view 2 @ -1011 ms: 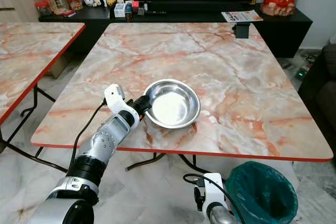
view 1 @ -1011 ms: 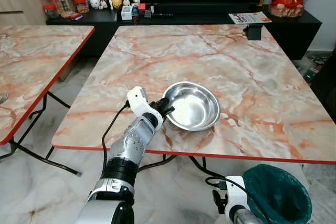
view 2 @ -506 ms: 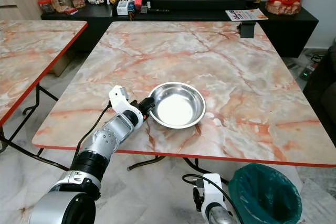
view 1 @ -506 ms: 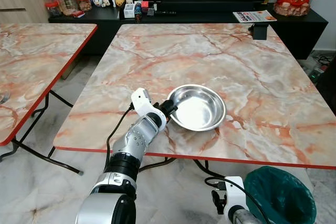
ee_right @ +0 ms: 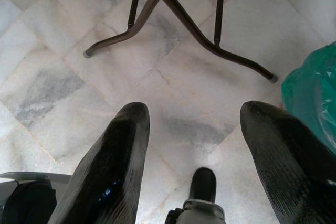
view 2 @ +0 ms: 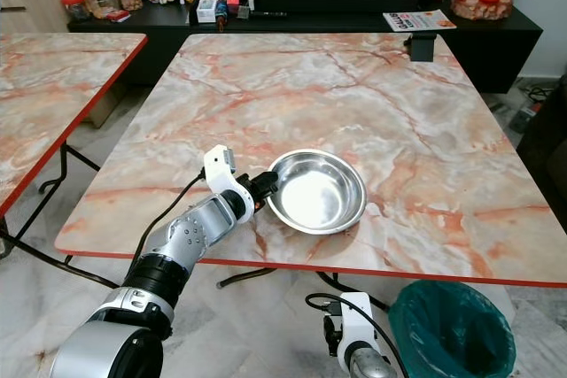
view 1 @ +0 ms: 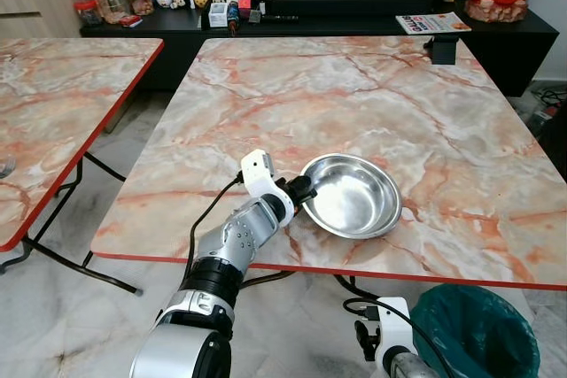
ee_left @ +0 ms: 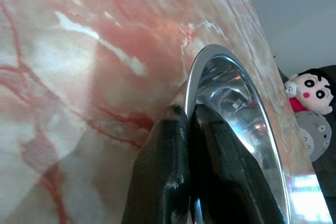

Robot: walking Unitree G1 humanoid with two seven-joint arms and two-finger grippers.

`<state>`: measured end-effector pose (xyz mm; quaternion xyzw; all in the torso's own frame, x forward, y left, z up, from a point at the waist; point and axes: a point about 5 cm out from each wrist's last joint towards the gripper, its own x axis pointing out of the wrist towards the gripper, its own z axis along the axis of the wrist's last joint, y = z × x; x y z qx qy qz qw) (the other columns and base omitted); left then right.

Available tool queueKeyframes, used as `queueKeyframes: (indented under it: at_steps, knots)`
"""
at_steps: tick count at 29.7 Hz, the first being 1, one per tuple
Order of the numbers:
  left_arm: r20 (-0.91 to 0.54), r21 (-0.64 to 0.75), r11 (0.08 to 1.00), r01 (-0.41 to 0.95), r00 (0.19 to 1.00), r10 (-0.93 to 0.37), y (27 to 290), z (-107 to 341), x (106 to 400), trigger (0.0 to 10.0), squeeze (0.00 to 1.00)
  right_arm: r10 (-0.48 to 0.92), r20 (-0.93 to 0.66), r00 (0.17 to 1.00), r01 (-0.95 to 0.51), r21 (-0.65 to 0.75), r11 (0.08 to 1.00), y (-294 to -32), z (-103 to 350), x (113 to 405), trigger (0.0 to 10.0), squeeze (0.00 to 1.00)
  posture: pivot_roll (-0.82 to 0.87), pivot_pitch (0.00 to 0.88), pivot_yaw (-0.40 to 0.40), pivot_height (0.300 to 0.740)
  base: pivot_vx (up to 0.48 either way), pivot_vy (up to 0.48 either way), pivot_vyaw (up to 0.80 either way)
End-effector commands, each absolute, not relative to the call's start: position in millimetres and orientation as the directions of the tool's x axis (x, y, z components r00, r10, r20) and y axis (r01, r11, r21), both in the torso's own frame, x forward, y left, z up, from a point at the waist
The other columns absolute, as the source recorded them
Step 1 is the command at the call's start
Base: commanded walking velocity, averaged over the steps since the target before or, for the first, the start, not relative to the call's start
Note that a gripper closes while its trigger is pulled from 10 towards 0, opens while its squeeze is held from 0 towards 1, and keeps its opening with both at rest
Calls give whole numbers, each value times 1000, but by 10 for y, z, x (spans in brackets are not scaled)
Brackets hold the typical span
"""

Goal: Setting the table

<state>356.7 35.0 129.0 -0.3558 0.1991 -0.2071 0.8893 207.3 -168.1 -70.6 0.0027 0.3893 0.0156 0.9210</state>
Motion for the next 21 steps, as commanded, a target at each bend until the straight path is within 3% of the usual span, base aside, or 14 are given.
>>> queueKeyframes:
  at_steps: [1, 2, 3, 18, 19, 20, 21]
  knots:
    - [-143, -772, 549, 321, 754, -641, -253, 1483, 3419, 10000, 0, 32, -720, 694, -25, 21, 999, -1668, -711, 2069, 10000, 0, -87, 0, 65, 728, 0, 0, 0]
    - [-142, -770, 548, 328, 748, -648, -262, 1481, 3411, 10000, 0, 32, -719, 694, -24, 21, 999, -1667, -710, 2070, 10000, 0, -87, 0, 65, 728, 0, 0, 0]
    - [-141, -768, 546, 335, 743, -654, -270, 1482, 3404, 10000, 1000, 32, -719, 694, -24, 21, 999, -1667, -709, 2071, 10000, 0, -87, 0, 65, 728, 0, 0, 0]
    - [-151, -747, 574, 336, 755, -638, -236, 1490, 3420, 10000, 1000, 32, -716, 698, -19, 27, 999, -1652, -702, 2086, 10000, 0, -82, 11, 65, 728, 0, 0, 0]
    - [-154, -743, 580, 334, 758, -634, -227, 1488, 3425, 10000, 773, 32, -715, 698, -19, 27, 999, -1651, -701, 2088, 10000, 0, -79, 12, 64, 728, 0, 0, 0]
    - [-162, -735, 592, 331, 762, -627, -214, 1480, 3430, 10000, 0, 33, -715, 698, -19, 28, 999, -1649, -700, 2091, 10000, 0, -79, 12, 64, 728, 0, 0, 0]
    - [-163, -732, 596, 331, 764, -624, -206, 1477, 3432, 10000, 0, 34, -715, 698, -20, 28, 999, -1648, -699, 2092, 10000, 0, -77, 14, 64, 728, 0, 0, 0]
